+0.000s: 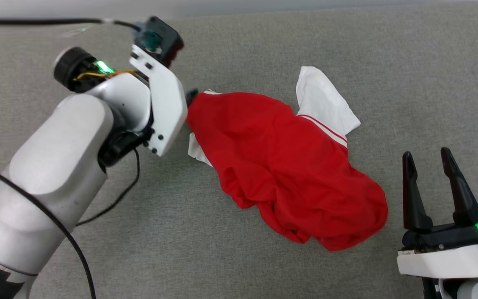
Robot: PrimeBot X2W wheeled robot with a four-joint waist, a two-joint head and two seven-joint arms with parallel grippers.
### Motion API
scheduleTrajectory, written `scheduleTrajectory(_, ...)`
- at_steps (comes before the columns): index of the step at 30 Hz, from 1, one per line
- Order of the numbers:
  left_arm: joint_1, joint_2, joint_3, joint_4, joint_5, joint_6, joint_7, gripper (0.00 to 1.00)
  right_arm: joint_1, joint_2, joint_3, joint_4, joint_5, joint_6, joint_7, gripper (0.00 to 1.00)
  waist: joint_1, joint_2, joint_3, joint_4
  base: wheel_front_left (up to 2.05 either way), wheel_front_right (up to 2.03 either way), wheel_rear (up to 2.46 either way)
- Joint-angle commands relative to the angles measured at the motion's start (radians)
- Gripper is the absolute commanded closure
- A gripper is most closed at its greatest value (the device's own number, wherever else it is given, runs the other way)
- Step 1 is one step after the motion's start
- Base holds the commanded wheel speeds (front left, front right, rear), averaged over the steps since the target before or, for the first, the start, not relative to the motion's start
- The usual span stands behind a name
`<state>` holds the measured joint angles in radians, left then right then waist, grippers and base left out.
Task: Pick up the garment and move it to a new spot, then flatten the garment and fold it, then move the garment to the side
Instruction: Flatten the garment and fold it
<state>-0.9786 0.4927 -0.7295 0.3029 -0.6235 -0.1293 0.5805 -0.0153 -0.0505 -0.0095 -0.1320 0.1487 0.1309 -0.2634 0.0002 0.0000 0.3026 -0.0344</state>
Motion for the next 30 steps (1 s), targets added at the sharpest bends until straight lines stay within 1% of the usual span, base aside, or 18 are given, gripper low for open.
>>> scheduleTrajectory(1, -0.025, 0.012, -0.048, -0.009, -0.043, 0.001, 0.047, 0.0, -0.018, 0.001, 0.001, -0.007, 0.002, 0.0, -0.002, 0.0, -0.0002, 0.0, 0.018, -0.009, 0.0, 0.0, 0.0)
scheduleTrajectory(5, -0.101, 0.064, -0.191, -0.024, -0.14, 0.001, 0.177, 0.0, -0.044, 0.001, 0.0, -0.011, 0.009, 0.0, -0.002, 0.0, -0.0002, 0.0, 0.054, -0.024, 0.0, 0.0, 0.0)
scheduleTrajectory(9, -0.165, 0.097, -0.302, -0.011, -0.193, 0.001, 0.241, 0.0, -0.063, 0.001, 0.004, -0.011, 0.021, 0.0, -0.002, 0.0, -0.0002, 0.0, 0.09, -0.044, 0.0, 0.0, 0.0)
scheduleTrajectory(13, -0.195, 0.102, -0.386, 0.029, -0.243, 0.001, 0.261, 0.0, -0.08, 0.001, 0.008, -0.011, 0.029, 0.0, -0.002, 0.0, -0.0002, 0.0, 0.124, -0.065, 0.0, 0.0, 0.0)
scheduleTrajectory(18, -0.207, 0.09, -0.511, 0.07, -0.272, 0.001, 0.29, 0.0, -0.099, 0.001, 0.008, -0.008, 0.036, 0.0, -0.002, 0.0, -0.0002, 0.0, 0.156, -0.085, 0.0, 0.0, 0.0)
scheduleTrajectory(22, -0.182, 0.079, -0.559, 0.069, -0.275, 0.0, 0.319, 0.0, -0.11, 0.001, 0.007, -0.004, 0.036, 0.0, -0.002, 0.0, -0.0002, 0.0, 0.165, -0.095, 0.0, 0.0, 0.0)
scheduleTrajectory(23, -0.175, 0.078, -0.565, 0.065, -0.278, 0.0, 0.323, 0.36, -0.111, 0.001, 0.006, -0.003, 0.036, 0.0, -0.002, 0.0, -0.0002, 0.0, 0.163, -0.096, 0.0, 0.0, 0.0)
scheduleTrajectory(24, -0.169, 0.077, -0.567, 0.061, -0.282, 0.0, 0.319, 1.0, -0.109, 0.001, 0.004, -0.002, 0.035, 0.0, -0.002, 0.0, -0.0002, 0.0, 0.16, -0.096, 0.0, 0.0, 0.0)
scheduleTrajectory(27, -0.173, 0.078, -0.563, 0.057, -0.294, 0.0, 0.292, 1.0, -0.095, 0.001, 0.001, 0.003, 0.026, 0.0, -0.002, 0.0, -0.0002, 0.0, 0.137, -0.084, 0.0, 0.0, 0.0)
scheduleTrajectory(30, -0.195, 0.088, -0.555, 0.05, -0.312, 0.0, 0.237, 1.0, -0.08, 0.001, 0.002, 0.006, 0.021, 0.0, -0.002, 0.0, -0.0002, 0.0, 0.1, -0.066, 0.0, 0.0, 0.0)
